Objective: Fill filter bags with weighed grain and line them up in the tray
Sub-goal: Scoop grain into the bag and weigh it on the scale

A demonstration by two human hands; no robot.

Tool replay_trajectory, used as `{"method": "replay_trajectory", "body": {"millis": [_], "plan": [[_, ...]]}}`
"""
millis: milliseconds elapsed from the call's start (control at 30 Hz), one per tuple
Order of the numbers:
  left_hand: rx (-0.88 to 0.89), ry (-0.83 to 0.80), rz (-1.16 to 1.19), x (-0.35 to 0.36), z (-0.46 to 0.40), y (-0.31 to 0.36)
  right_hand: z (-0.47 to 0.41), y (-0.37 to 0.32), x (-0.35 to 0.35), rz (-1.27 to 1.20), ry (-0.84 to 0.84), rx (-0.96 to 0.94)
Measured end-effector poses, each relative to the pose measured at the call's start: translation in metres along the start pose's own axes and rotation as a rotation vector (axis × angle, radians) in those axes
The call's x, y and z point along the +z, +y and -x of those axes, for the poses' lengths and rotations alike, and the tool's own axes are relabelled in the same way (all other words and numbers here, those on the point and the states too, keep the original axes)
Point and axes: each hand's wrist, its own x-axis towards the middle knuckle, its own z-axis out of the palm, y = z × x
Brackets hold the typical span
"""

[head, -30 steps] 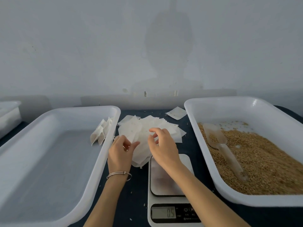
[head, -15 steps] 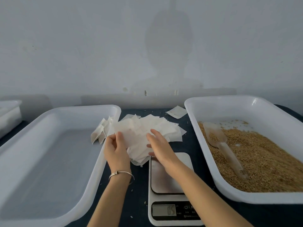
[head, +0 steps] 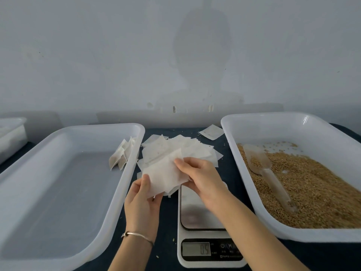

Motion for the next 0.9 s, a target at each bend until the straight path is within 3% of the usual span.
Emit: {"method": "replay_trajectory", "body": {"millis": [67, 133, 233, 333, 400, 667, 900], "plan": [[0.093, 0.067, -0.218, -0.005, 0.007, 0.001, 0.010, -0.005, -0.003, 0.106, 0.062, -0.080], [0.327, 0.104, -0.455, -0.006, 0.018, 0.001, 0.021, -0.009, -0.006, 0.214, 0.125, -0.183], [0.590, -0.081, -0.625, 0.004, 0.040, 0.007, 0.036, -0.013, -0.009, 0.325, 0.175, -0.298], [0.489, -0.342, -0.613, 0.020, 0.053, 0.009, 0.046, -0.010, -0.008, 0.421, 0.211, -0.343], [0.397, -0.412, -0.610, 0.028, 0.055, 0.006, 0.053, -0.006, -0.008, 0.473, 0.213, -0.364], [0.316, -0.383, -0.649, 0.025, 0.053, -0.001, 0.071, 0.002, -0.022, 0.495, 0.057, -0.351], [0.291, -0.375, -0.738, 0.024, 0.050, -0.005, 0.069, 0.007, -0.024, 0.557, 0.095, -0.359]]}}
